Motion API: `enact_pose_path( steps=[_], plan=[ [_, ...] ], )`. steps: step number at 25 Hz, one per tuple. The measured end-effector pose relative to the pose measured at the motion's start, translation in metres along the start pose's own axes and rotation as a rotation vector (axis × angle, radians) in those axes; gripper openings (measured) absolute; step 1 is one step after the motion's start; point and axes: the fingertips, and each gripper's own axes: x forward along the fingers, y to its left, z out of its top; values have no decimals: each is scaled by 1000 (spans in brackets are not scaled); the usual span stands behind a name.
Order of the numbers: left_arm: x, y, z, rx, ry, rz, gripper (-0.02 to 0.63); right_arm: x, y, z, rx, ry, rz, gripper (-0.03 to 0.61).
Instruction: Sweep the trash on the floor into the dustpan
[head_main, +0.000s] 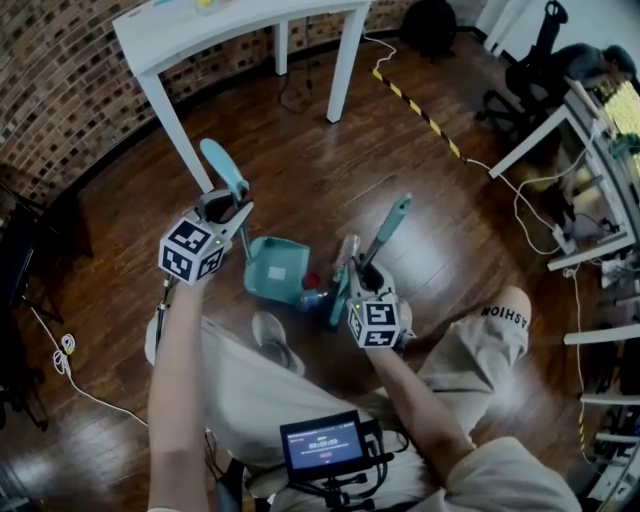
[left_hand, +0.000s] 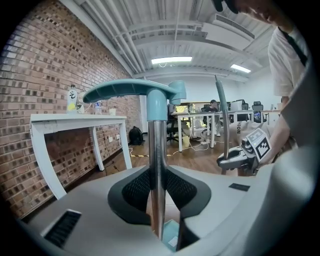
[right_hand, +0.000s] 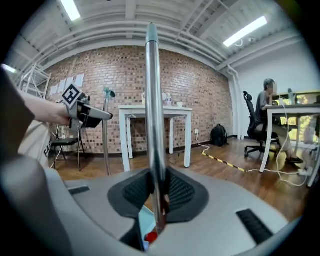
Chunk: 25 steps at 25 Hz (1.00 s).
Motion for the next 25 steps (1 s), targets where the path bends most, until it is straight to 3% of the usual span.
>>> enact_pose_path(
  steps=[6,15,20,25],
  plan=[
    [0,1,-4,-26,5,8,74,26,16,32,116,-79,64,81],
    [0,11,-6,-34,18,46,74,-26,-22,64,77,-135,84,81],
    [0,11,-6,-41,20,47,74,-56,-34,33,-19,-40,34,81],
    [-3,8,-7,-73,11,20,74,-66,-21,-26,-28,67,-1,81]
  ],
)
